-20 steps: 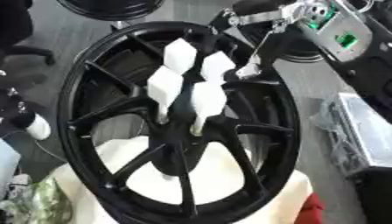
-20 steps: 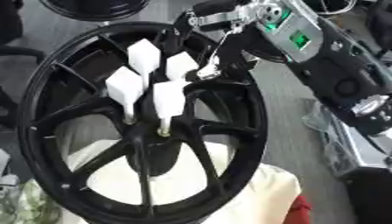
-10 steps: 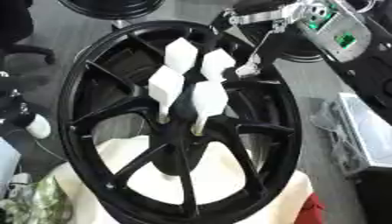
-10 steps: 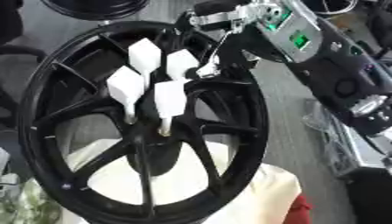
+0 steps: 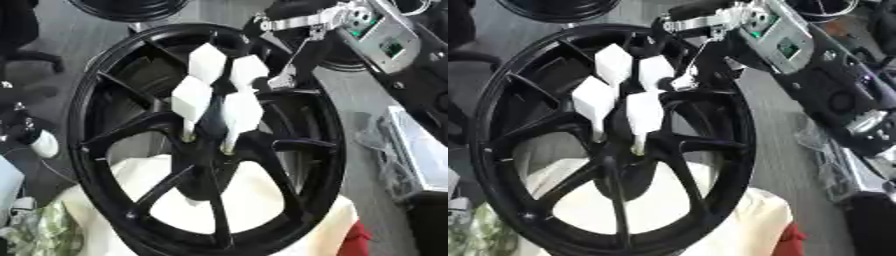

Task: Pull the pin out of the wheel hub.

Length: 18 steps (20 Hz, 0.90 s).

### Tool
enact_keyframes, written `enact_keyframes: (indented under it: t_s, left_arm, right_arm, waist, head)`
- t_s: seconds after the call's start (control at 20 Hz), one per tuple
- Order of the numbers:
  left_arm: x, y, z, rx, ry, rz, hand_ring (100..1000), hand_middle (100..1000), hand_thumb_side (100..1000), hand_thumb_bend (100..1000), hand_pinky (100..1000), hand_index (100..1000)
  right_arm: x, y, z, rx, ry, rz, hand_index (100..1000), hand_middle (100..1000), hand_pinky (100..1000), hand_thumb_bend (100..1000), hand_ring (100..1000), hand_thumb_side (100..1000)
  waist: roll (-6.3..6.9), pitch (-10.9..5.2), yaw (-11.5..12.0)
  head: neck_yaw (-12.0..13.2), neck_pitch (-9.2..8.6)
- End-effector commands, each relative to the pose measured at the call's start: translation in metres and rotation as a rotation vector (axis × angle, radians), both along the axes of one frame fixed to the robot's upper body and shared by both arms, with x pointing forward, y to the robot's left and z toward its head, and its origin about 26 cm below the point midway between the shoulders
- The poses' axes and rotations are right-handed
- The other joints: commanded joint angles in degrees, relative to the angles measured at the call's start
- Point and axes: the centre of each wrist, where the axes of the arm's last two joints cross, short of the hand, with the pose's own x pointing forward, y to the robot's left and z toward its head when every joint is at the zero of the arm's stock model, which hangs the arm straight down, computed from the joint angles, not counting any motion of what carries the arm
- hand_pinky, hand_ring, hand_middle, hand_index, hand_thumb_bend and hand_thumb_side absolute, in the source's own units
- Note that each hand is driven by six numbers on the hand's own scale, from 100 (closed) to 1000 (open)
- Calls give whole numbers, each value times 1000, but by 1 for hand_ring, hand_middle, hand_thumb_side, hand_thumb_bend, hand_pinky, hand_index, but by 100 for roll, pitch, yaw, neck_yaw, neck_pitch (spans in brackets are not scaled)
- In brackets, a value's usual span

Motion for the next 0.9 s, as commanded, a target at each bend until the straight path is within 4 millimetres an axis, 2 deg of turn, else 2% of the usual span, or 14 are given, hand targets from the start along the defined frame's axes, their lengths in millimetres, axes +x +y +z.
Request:
enact_keyframes:
  t_s: [0.05,0.15,0.4,0.5,0.9]
  left_arm:
    - [-1,1,9,15,-32,-2,1000,1000,811,100,762,810]
    - [-1,1,9,15,-29,-1,1000,1000,812,100,763,809]
    - [-1,0,8,18,-24,-2,1000,1000,812,100,763,809]
    - [-1,1,8,16,-23,0,1000,1000,812,100,764,808]
    - [-1,0,7,20,-14,-3,1000,1000,816,100,764,809]
  right_arm:
    - [-1,-5,6,-101,-9,78,639,505,811,208,698,352]
    - [-1,-5,6,-94,-8,77,628,495,805,204,686,346]
    - [-2,-9,13,-47,-8,72,558,403,776,223,612,309]
    - [-2,-11,15,-27,-10,64,529,360,759,203,582,294]
    - [-1,-12,17,17,1,67,479,291,723,162,520,224]
  waist:
    - [47,-79,1]
    - [46,-85,3]
    - [45,-99,-3]
    - [46,-102,-3]
    - [45,-117,-8]
  head:
    - [-8,-5]
    - [-1,12]
    - [15,22]
    - [13,22]
    - [8,35]
